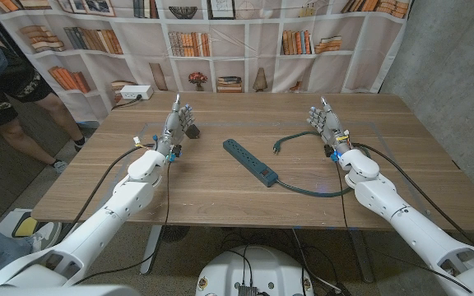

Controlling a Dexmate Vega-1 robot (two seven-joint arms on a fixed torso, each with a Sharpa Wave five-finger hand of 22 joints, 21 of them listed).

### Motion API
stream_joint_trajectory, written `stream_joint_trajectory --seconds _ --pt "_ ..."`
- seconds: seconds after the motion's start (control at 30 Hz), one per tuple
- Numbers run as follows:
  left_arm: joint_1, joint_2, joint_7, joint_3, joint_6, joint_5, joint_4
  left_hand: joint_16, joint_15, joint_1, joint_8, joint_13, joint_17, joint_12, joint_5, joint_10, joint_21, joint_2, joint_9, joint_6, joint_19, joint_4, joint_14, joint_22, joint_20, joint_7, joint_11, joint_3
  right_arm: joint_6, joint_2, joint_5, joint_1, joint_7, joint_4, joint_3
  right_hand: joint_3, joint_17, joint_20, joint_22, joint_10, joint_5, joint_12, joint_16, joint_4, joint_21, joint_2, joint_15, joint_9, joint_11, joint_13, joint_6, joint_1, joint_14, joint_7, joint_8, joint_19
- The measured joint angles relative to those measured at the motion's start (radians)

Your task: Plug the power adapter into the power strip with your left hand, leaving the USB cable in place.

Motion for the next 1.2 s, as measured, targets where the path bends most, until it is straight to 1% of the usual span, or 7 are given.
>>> stream_joint_trajectory --seconds 0.23,0.3,0.37,0.5,0.63,0.87,1.2 --pt "0.057 0.033 0.007 -0.023 -0.015 -0.002 -0.057 0.008 0.004 0.019 0.004 0.000 0.000 0.004 0.000 0.006 0.000 -0.005 0.000 0.000 0.000 0.000 0.011 0.000 0.000 0.000 0.005 0.000 -0.010 -0.014 -0.020 -0.033 -0.030 -0.056 -0.004 0.000 0.005 0.000 0.000 -0.004 0.000 0.000 0.000 0.000 0.000 0.000 0.000 0.000 0.003 0.000 0.000 0.000 0.000 0.000 0.000 0.000" --pt "0.064 0.037 0.015 -0.027 -0.023 0.004 -0.063 0.008 0.002 0.031 0.007 0.000 0.000 0.005 0.000 0.016 0.000 0.007 0.000 0.006 0.004 -0.009 0.024 -0.002 -0.004 0.005 0.005 0.009 -0.011 -0.018 -0.022 -0.040 -0.034 -0.069 -0.003 0.000 0.005 0.000 0.000 -0.004 0.000 0.000 0.000 0.000 0.000 0.000 0.000 0.000 0.003 0.000 0.000 0.000 0.000 0.000 0.000 0.000" --pt "0.064 0.037 0.022 -0.027 -0.034 0.014 -0.063 0.008 0.003 0.047 0.007 0.000 0.000 0.011 0.000 0.020 0.000 0.001 0.000 0.008 0.004 -0.014 0.029 -0.003 -0.004 0.003 0.001 0.014 -0.011 -0.023 -0.022 -0.047 -0.034 -0.080 -0.004 0.000 0.005 0.000 0.000 -0.004 0.000 0.000 0.000 0.000 0.000 0.000 0.000 0.000 0.003 0.000 0.000 0.000 0.000 0.000 0.000 0.000" --pt "0.064 0.037 0.035 -0.027 -0.055 0.032 -0.063 0.012 -0.002 0.079 0.007 0.000 -0.002 0.012 0.000 0.028 0.008 0.012 0.000 0.019 0.018 -0.031 0.042 -0.003 -0.004 0.003 -0.001 0.023 -0.011 -0.028 -0.022 -0.057 -0.034 -0.095 -0.004 0.000 0.005 0.000 0.000 -0.004 0.000 0.000 0.000 0.000 0.000 0.000 0.000 0.000 0.003 0.000 0.000 0.000 0.000 0.000 0.000 0.000" --pt "0.093 0.054 0.045 -0.044 -0.082 0.051 -0.085 0.015 -0.009 0.114 0.015 0.000 -0.003 0.012 0.000 0.042 0.013 0.016 0.000 0.033 0.038 -0.051 0.063 -0.003 -0.002 -0.001 -0.002 0.031 -0.013 -0.033 -0.037 -0.065 -0.051 -0.110 -0.004 0.000 0.005 0.000 0.000 -0.004 0.000 0.000 0.000 0.000 0.000 0.000 0.000 0.000 0.003 0.000 0.000 0.000 0.000 0.000 0.000 0.000" --pt "0.102 0.060 0.067 -0.057 -0.136 0.097 -0.075 0.023 -0.026 0.199 0.029 0.000 -0.003 0.027 -0.013 0.105 0.030 0.022 0.000 0.087 0.111 -0.096 0.129 -0.003 -0.003 -0.011 -0.015 0.049 -0.005 -0.036 -0.049 -0.077 -0.060 -0.124 -0.004 0.000 0.004 0.000 0.000 -0.004 0.000 0.000 0.000 0.000 0.000 0.000 0.000 0.000 0.003 0.000 0.000 0.000 0.000 0.000 0.000 0.000" --pt "0.097 0.063 0.155 -0.064 -0.199 0.220 -0.042 0.030 -0.048 0.267 0.041 0.000 -0.003 0.041 -0.027 0.171 0.038 0.028 0.000 0.148 0.153 -0.129 0.203 -0.003 -0.005 -0.022 -0.038 0.065 0.004 -0.039 -0.058 -0.089 -0.065 -0.131 -0.003 0.000 0.004 0.000 0.000 0.000 0.000 0.000 0.000 0.000 0.000 0.000 0.000 0.000 0.007 0.000 0.000 0.000 0.000 0.000 0.000 0.000"
